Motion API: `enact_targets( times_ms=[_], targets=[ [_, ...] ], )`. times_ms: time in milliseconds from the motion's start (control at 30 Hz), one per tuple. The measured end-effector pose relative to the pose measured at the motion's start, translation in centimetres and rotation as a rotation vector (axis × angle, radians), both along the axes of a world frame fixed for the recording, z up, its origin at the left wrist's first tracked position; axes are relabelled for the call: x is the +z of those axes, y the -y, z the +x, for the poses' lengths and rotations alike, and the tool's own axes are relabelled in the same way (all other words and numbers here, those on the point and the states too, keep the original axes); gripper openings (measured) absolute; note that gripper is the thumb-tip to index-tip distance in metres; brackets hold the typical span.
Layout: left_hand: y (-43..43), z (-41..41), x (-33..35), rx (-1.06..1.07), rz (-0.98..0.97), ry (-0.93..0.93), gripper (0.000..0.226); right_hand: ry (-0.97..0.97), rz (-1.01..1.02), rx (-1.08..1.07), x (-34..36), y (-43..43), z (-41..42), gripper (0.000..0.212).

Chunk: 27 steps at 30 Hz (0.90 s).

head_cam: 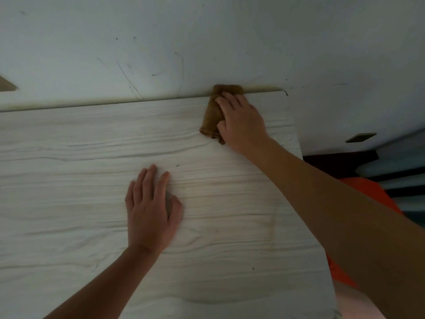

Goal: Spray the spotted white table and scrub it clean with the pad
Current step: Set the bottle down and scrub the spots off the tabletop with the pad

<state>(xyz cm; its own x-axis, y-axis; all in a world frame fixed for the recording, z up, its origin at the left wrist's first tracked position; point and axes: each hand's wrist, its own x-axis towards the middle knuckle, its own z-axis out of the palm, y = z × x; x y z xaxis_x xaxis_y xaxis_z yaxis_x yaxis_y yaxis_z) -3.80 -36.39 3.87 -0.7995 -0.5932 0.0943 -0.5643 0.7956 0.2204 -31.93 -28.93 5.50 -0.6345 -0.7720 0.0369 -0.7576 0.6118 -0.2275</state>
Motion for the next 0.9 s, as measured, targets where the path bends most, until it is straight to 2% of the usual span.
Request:
enact_targets(
  times_ms=[200, 333, 433, 533, 633, 733, 900],
  targets=[
    [0.1, 0.1, -0.1, 0.006, -0.018, -0.018, 0.059, -0.011, 0.03, -0.209, 0.3, -6.1, -3.6, 0.06],
    [0.1, 0.1, -0.1, 0.004, -0.019, -0.019, 0.059, -0.006, 0.045, -0.24, 0.6, -7.6, -2.0, 0.064],
    [0.1, 0.1, -0.1, 0.004, -0.016, -0.009, 0.06, 0.023, 0.037, -0.158, 0.7, -7.8, 2.5, 0.064],
    [0.1, 0.0, 0.0, 0.001, -0.003, -0.012, 0.059, 0.047, 0.011, 0.042, 0.3, -8.8, 7.5, 0.062],
    [0.1, 0.0, -0.1, 0.0, 0.015, 0.007, 0.06, 0.041, 0.022, 0.167, 0.0, -9.4, 8.3, 0.06],
    [0.2, 0.1, -0.2, -0.006, 0.014, 0.013, 0.06, 0.022, 0.028, 0.042, -0.3, -7.8, 6.0, 0.061],
    [0.2, 0.1, -0.3, -0.02, 0.031, 0.024, 0.06, 0.094, 0.014, -0.382, -0.2, -0.7, 5.1, 0.059]
  ],
)
